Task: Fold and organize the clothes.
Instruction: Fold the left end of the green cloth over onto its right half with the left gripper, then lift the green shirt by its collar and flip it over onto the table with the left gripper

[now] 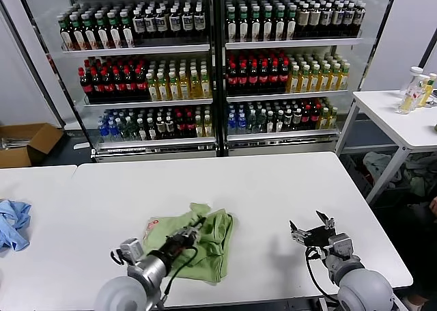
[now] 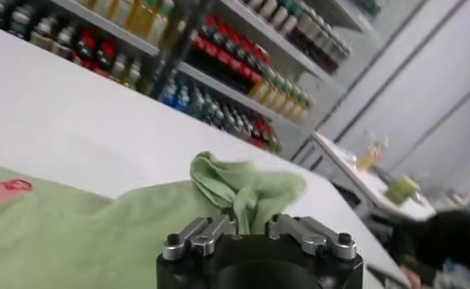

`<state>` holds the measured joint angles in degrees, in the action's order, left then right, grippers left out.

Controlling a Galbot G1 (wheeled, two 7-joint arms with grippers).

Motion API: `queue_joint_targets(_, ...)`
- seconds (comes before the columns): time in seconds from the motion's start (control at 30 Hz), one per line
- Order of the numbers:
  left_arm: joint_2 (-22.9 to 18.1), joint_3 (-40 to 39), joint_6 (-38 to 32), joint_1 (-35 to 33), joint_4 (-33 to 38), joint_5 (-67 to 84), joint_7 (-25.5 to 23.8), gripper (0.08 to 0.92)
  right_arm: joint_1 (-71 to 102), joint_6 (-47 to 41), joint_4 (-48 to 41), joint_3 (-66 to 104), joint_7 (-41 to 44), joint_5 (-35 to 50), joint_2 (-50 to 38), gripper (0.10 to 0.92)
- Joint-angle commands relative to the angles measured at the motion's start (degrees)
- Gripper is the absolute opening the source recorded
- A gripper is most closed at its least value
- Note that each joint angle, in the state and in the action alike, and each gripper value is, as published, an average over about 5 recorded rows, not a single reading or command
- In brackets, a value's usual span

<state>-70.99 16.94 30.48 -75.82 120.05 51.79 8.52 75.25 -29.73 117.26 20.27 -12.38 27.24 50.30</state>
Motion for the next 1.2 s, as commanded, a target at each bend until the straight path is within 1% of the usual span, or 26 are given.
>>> queue_joint_targets(0.03,-0.23,-5.27,0.22,0.58,-0.02,-6.82,-1.11,0.358,-1.07,0.26,-1.05,-0.50,0.13,-0.02,-0.07,0.823)
queue_joint_targets(0.17,0.03,-1.72,0.32,-0.77,3.67,-3.62,-1.36,0.470,-1.87,0.25,-1.52,-0.95,0.13,0.06,-0.03,0.823)
queue_joint_targets(0.43,1.05,5.77,0.38,-5.89,10.78,0.23,-1.27,0.704,-2.55,0.19,-2.15,-1.36,-0.06,0.07,0.59,0.823)
queue_joint_targets(0.5,1.12,7.71,0.39,-6.42,10.93,0.06,-0.77,0.760,-2.61,0.16,-2.14,-1.41,-0.11,0.04,0.78,0.823)
queue_joint_targets(0.6,1.53,10.29,0.26,-6.26,7.93,-2.18,0.77,0.810,-2.63,0.13,-2.12,-1.43,-0.14,-0.02,0.90,0.823)
queue_joint_targets(0.8,3.34,10.91,-1.05,-4.39,-3.70,-9.66,2.19,0.822,-2.58,0.12,-2.04,-1.13,-0.20,-0.11,0.91,0.823)
queue_joint_targets(0.9,3.59,10.51,-1.31,-3.66,-7.74,-11.15,2.27,0.823,-2.36,0.13,-1.87,-1.06,-0.23,-0.25,0.77,0.823)
queue_joint_targets(1.03,3.68,10.27,-1.61,-3.19,-10.10,-11.58,2.25,0.823,-2.22,0.13,-1.59,-0.89,-0.23,-0.31,0.49,0.823)
queue_joint_targets(1.2,4.08,10.65,-2.43,-2.72,-11.17,-11.48,2.32,0.822,-2.02,0.10,-1.31,-0.56,-0.26,-0.34,0.41,0.823)
